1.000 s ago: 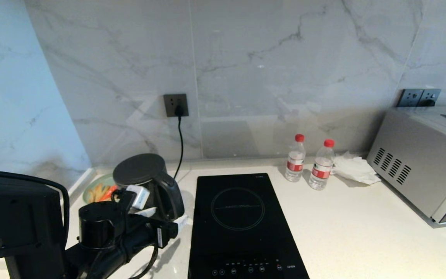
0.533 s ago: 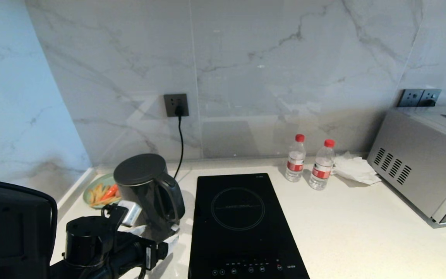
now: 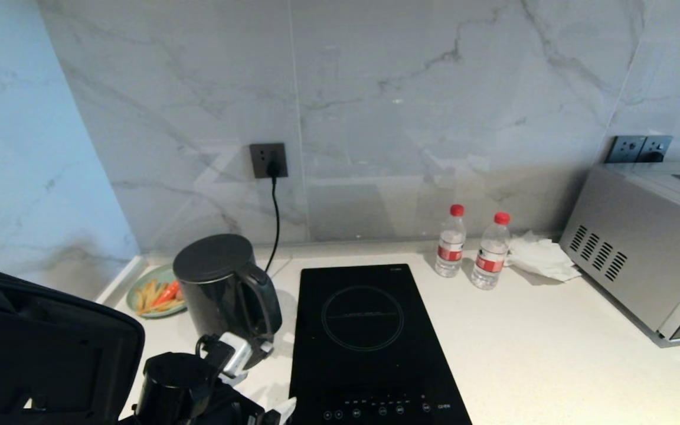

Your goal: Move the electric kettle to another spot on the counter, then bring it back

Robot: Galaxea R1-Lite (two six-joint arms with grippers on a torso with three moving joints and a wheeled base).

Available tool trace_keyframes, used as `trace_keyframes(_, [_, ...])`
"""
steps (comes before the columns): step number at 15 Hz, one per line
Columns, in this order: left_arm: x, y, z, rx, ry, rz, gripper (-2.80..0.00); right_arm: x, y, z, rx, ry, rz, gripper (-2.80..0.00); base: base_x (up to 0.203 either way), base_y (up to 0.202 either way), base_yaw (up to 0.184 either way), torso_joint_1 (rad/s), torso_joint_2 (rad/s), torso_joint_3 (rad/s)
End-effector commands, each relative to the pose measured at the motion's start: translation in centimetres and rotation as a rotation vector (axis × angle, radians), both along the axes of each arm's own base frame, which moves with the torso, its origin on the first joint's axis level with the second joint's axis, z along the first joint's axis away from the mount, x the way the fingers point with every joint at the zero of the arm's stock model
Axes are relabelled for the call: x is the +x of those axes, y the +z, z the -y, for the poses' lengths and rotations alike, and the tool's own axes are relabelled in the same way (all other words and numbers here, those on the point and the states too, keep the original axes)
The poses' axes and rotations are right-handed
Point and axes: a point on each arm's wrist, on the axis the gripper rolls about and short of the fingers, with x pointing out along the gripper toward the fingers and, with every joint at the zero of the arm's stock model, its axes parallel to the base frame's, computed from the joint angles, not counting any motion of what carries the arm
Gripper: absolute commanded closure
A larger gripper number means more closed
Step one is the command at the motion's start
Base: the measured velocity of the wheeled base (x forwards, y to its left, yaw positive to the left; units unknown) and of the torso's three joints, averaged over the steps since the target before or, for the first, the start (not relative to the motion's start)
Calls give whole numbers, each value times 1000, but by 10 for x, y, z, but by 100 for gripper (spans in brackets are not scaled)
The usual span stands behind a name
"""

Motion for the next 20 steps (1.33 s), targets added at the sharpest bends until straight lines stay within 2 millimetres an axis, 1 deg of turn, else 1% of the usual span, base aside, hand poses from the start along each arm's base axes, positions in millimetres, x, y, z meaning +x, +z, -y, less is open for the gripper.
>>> trace_keyframes(1, [2,-12,12,15,-17,-14,-280,0,0,0,0,0,0,0,0,0,0,0,0,0])
trace_keyframes(2, [7,-12,19,-5,-4,1,-280,0,0,0,0,0,0,0,0,0,0,0,0,0])
trace_keyframes(5, [18,-21,40,-25,31,28,-280,0,0,0,0,0,0,0,0,0,0,0,0,0])
trace_keyframes(8, [26,-39,62,-2,75,57,-280,0,0,0,0,0,0,0,0,0,0,0,0,0])
trace_keyframes(11, [31,-38,70,-21,69,82,-280,0,0,0,0,0,0,0,0,0,0,0,0,0])
trace_keyframes(14, [38,-43,78,-27,70,96,-280,0,0,0,0,0,0,0,0,0,0,0,0,0])
trace_keyframes(18, [54,-45,88,-39,150,164,-280,0,0,0,0,0,0,0,0,0,0,0,0,0])
trace_keyframes(20, [56,-45,88,-35,165,169,-280,0,0,0,0,0,0,0,0,0,0,0,0,0])
